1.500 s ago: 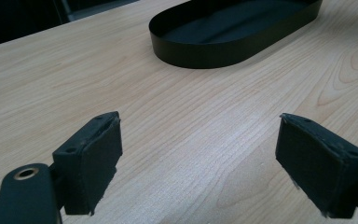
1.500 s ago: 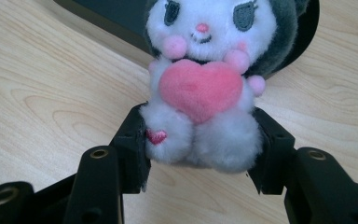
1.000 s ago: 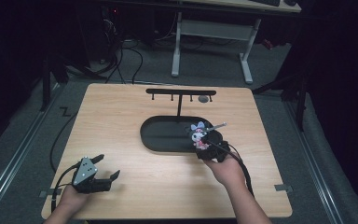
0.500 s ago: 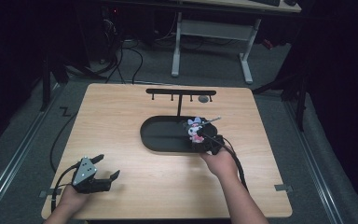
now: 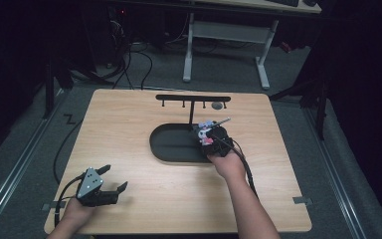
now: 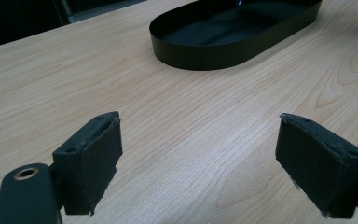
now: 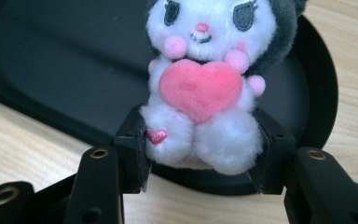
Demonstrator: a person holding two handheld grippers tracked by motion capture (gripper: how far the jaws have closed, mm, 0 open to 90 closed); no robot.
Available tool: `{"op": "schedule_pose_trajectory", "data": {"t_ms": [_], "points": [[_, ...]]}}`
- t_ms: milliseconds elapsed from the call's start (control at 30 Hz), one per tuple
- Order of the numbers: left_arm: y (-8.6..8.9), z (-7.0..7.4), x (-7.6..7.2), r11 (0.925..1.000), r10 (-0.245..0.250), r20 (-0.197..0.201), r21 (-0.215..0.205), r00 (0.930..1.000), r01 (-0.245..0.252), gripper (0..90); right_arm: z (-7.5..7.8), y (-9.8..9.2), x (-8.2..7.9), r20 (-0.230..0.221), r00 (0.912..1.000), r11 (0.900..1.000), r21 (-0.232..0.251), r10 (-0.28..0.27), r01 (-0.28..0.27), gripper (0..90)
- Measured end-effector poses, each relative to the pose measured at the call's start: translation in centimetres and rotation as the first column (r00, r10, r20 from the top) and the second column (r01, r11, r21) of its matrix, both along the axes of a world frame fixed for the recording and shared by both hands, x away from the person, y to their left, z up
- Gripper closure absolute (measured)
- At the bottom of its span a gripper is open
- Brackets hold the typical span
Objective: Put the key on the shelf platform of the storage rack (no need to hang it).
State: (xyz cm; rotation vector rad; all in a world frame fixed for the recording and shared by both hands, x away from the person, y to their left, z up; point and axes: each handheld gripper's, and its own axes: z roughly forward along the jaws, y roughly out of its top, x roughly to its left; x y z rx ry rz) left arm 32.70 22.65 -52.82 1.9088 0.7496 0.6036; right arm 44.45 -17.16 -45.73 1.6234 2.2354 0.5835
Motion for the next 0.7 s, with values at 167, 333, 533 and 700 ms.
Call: {"op": "schedule_pose_trajectory", "data": {"t_ms": [167, 333, 533, 700], "points": [[0.0, 0.0, 0.0, 1.0, -0.002, 0.002, 0.002, 1.0, 0.002, 15.4, -0.6, 0.0, 0.5, -0.016, 0.9999, 1.0, -0.008, -0.006, 0.006, 48.1], [0.0, 0.0, 0.0, 1.0, -0.002, 0.002, 0.003, 1.0, 0.002, 15.4, -1.2, 0.0, -0.3, -0.045, 0.999, 1.0, -0.008, -0.003, 0.002, 48.2], [-0.1, 0.0, 0.0, 1.0, -0.003, 0.0, 0.006, 1.0, 0.003, 15.5, -1.3, -0.5, -1.1, -0.061, 0.998, 1.0, -0.001, -0.013, 0.013, 48.1], [-0.1, 0.0, 0.0, 1.0, -0.002, 0.0, 0.008, 1.0, 0.002, 15.5, -1.7, -0.6, -1.0, -0.073, 0.9973, 1.0, 0.005, -0.009, 0.01, 47.8]]}}
